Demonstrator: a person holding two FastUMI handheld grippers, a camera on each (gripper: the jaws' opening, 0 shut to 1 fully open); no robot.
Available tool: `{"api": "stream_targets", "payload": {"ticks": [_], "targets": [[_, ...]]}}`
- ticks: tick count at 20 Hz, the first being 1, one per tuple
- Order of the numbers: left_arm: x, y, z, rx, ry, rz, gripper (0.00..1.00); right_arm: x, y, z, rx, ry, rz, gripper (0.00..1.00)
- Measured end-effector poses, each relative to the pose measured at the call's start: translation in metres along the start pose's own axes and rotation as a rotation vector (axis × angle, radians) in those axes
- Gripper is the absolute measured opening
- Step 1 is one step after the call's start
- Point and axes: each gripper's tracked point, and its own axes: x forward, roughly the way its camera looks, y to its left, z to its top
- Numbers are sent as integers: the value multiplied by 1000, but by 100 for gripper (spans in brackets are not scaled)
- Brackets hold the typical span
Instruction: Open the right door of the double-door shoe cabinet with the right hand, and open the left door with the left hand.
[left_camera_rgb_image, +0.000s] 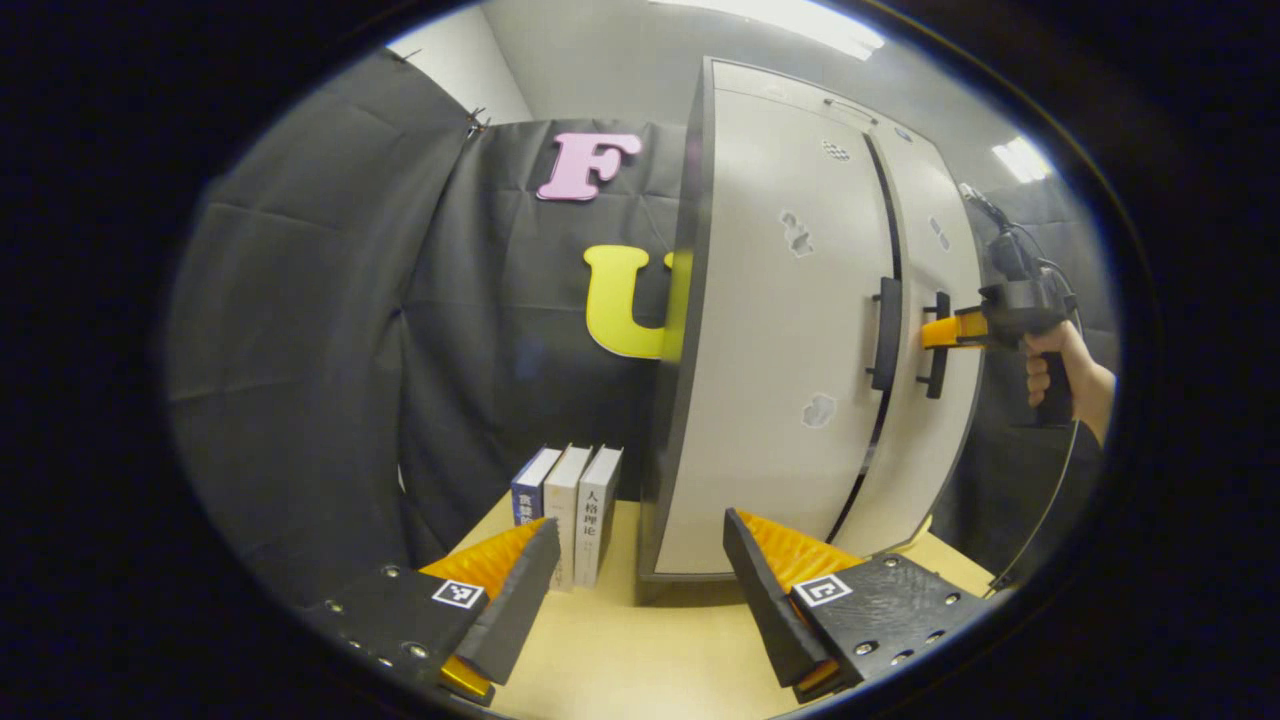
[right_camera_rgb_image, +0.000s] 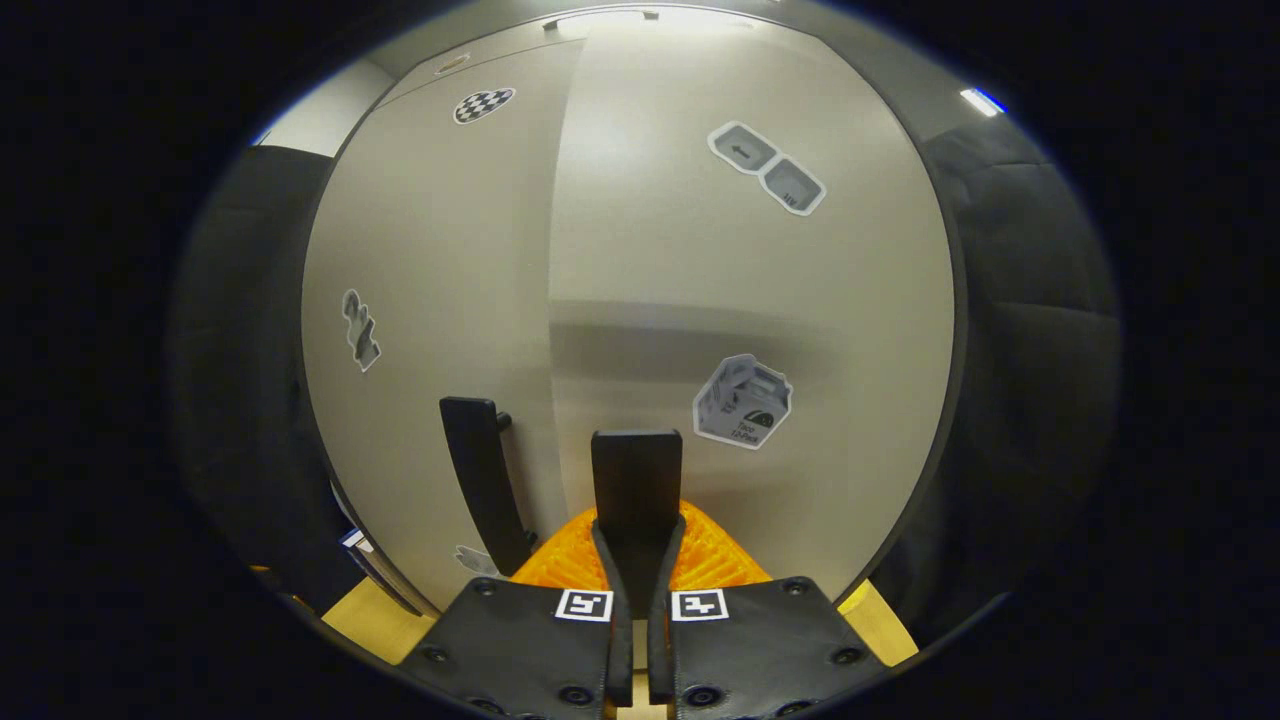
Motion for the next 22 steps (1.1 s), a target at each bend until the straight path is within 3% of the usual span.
{"api": "stream_targets", "payload": {"ticks": [6,15,22], "targets": [[-7,-31,-2,67,20,-8,96,-24,-7,-5,9,-9,80,6],[-51,-85,17,94,-8,144,96,-65,-23,-13,3,-18,263,7],[-72,-140,19,102,-15,146,95,-90,-43,-17,9,-28,360,7]]}}
